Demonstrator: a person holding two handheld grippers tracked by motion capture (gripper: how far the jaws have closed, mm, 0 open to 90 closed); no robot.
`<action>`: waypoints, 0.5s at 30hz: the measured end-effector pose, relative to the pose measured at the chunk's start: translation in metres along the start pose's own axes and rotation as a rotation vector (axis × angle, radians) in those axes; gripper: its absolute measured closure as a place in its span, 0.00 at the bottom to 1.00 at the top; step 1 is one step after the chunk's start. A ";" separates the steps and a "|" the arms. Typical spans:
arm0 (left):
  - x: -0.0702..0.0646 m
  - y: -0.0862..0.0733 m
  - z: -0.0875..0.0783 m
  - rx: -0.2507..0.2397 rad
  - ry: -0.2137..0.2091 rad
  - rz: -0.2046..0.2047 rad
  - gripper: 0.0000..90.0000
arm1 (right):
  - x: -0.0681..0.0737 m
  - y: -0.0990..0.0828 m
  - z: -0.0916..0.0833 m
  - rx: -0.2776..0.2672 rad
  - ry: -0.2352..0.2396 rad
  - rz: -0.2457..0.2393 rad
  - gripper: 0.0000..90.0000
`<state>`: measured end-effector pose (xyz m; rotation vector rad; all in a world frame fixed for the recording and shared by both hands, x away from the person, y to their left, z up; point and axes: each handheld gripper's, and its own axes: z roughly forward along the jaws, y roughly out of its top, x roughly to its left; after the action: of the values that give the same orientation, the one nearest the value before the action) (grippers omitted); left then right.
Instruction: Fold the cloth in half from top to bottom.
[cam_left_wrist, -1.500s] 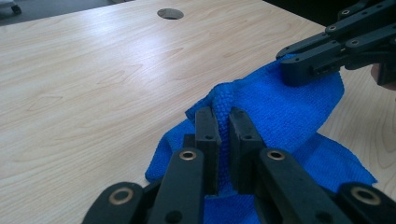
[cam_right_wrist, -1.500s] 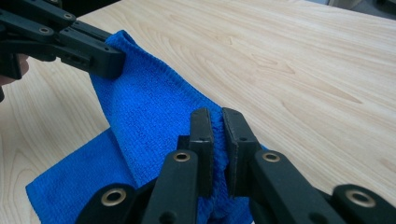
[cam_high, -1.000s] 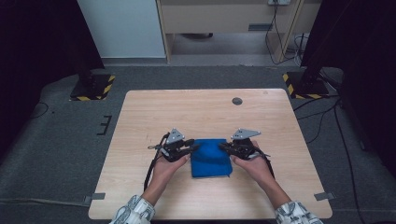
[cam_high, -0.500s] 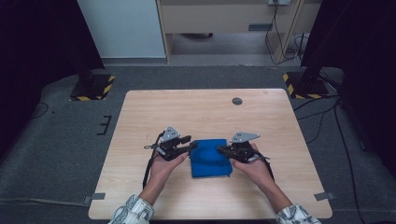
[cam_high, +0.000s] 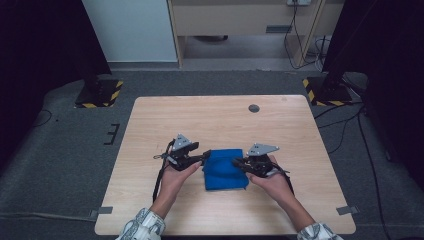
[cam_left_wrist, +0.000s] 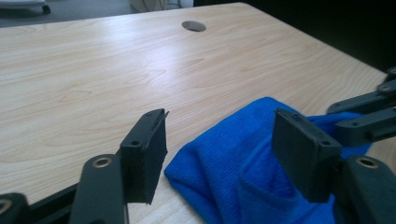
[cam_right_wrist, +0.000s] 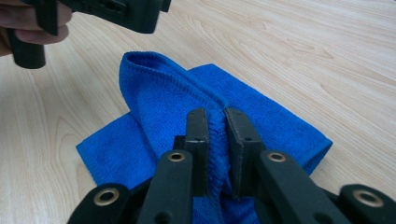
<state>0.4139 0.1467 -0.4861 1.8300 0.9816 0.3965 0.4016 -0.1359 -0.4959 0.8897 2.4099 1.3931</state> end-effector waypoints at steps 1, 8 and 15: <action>0.000 -0.001 0.000 0.007 0.007 0.006 0.38 | 0.000 -0.001 -0.001 0.000 -0.003 0.000 0.89; 0.009 -0.002 -0.005 0.015 0.035 0.017 0.36 | 0.002 -0.010 -0.014 -0.003 0.005 -0.002 0.85; 0.002 -0.009 0.001 0.060 0.028 0.056 0.34 | 0.005 -0.019 -0.026 0.024 0.004 -0.010 0.77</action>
<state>0.4116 0.1495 -0.4949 1.9142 0.9723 0.4320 0.3781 -0.1576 -0.4975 0.8798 2.4354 1.3672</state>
